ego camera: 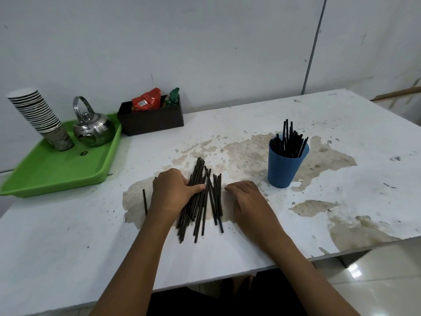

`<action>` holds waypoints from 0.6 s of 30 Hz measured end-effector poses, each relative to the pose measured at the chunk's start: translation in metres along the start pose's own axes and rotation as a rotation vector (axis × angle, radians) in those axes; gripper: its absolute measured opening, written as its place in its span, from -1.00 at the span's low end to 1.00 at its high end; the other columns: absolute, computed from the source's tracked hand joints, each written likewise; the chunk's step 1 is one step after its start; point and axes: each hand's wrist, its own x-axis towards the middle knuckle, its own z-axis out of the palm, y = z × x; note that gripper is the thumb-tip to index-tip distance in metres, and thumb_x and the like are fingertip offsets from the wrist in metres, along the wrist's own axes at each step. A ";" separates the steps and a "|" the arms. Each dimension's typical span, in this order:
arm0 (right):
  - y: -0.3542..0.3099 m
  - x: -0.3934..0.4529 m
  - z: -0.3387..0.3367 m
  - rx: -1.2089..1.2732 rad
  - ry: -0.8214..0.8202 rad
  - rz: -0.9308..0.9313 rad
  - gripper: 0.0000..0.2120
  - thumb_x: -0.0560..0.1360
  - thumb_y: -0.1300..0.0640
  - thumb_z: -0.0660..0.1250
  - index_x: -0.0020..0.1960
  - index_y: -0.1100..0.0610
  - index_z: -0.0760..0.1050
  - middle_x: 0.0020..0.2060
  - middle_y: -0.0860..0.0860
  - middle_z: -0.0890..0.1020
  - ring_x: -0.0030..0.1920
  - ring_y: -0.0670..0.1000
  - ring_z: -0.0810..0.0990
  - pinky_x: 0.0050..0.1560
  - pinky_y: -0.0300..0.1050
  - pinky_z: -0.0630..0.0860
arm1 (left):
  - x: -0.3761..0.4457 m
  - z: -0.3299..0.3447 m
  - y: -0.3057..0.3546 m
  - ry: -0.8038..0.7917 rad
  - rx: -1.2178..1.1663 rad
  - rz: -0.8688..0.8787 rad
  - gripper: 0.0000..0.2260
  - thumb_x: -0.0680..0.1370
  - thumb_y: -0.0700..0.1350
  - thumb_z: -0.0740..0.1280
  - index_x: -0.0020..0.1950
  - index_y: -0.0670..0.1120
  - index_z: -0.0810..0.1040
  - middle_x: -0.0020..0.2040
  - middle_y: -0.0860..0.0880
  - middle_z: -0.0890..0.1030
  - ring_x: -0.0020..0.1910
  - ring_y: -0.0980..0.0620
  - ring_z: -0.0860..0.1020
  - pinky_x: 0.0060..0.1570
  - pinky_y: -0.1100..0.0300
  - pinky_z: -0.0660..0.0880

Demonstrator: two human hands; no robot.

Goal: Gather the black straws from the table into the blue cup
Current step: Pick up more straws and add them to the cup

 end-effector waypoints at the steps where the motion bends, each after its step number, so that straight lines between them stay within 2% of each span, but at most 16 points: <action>1: 0.000 0.000 0.000 -0.002 0.002 0.000 -0.57 0.45 0.44 0.21 0.27 0.22 0.51 0.15 0.07 0.59 0.25 0.05 0.43 0.13 -0.12 0.49 | 0.001 -0.001 0.000 -0.010 -0.010 -0.005 -0.48 0.36 0.26 0.53 -0.21 -0.24 0.70 -0.30 -0.15 0.70 -0.33 -0.11 0.63 -0.38 0.20 0.39; 3: 0.000 -0.001 0.000 -0.005 0.003 0.000 -0.58 0.45 0.43 0.20 0.27 0.22 0.51 0.16 0.06 0.59 0.26 0.04 0.42 0.14 -0.13 0.48 | 0.001 -0.003 0.000 -0.033 -0.029 -0.024 -0.53 0.38 0.22 0.53 -0.28 -0.22 0.68 -0.40 -0.12 0.64 -0.46 0.01 0.51 -0.46 0.24 0.29; 4: -0.001 -0.001 0.000 -0.005 0.003 0.000 -0.59 0.46 0.43 0.19 0.27 0.22 0.51 0.16 0.06 0.59 0.26 0.04 0.42 0.15 -0.13 0.48 | 0.001 -0.004 -0.001 -0.046 -0.027 -0.034 -0.56 0.41 0.20 0.52 -0.36 -0.18 0.62 -0.50 -0.06 0.55 -0.52 0.07 0.43 -0.48 0.24 0.24; 6: -0.001 0.000 0.000 -0.007 0.002 0.000 -0.60 0.47 0.42 0.18 0.26 0.21 0.51 0.16 0.05 0.59 0.26 0.04 0.41 0.17 -0.14 0.47 | 0.000 -0.006 -0.001 -0.068 -0.018 -0.041 -0.52 0.45 0.14 0.51 -0.49 -0.08 0.40 -0.59 0.05 0.34 -0.59 0.12 0.30 -0.51 0.25 0.16; 7: -0.001 0.000 0.001 -0.011 0.002 0.001 -0.60 0.47 0.42 0.18 0.26 0.21 0.51 0.16 0.05 0.59 0.26 0.05 0.41 0.17 -0.14 0.46 | -0.001 -0.007 -0.001 -0.079 -0.017 -0.038 -0.51 0.46 0.12 0.50 -0.49 -0.06 0.34 -0.60 0.07 0.30 -0.59 0.13 0.28 -0.52 0.25 0.14; 12: 0.000 0.000 0.000 0.000 -0.002 0.003 -0.61 0.49 0.40 0.18 0.28 0.21 0.50 0.17 0.04 0.60 0.25 0.05 0.40 0.18 -0.13 0.46 | 0.002 -0.004 -0.006 -0.103 -0.008 -0.026 -0.60 0.51 0.10 0.45 -0.35 -0.10 0.41 -0.49 0.00 0.34 -0.47 0.02 0.34 -0.46 0.19 0.20; 14: -0.001 0.000 -0.001 0.003 -0.011 0.000 -0.61 0.49 0.40 0.18 0.28 0.21 0.50 0.17 0.04 0.59 0.26 0.04 0.39 0.17 -0.12 0.47 | 0.002 -0.003 -0.007 -0.100 0.004 -0.013 -0.62 0.54 0.10 0.42 -0.33 -0.11 0.45 -0.49 0.00 0.34 -0.48 0.03 0.34 -0.46 0.19 0.20; 18: -0.002 -0.001 -0.002 0.006 -0.013 -0.005 -0.64 0.51 0.39 0.19 0.26 0.22 0.52 0.15 0.06 0.61 0.23 0.07 0.42 0.15 -0.09 0.48 | -0.001 -0.007 -0.009 -0.084 -0.003 -0.001 -0.65 0.58 0.13 0.36 -0.21 -0.13 0.60 -0.39 -0.05 0.55 -0.40 0.03 0.49 -0.44 0.18 0.28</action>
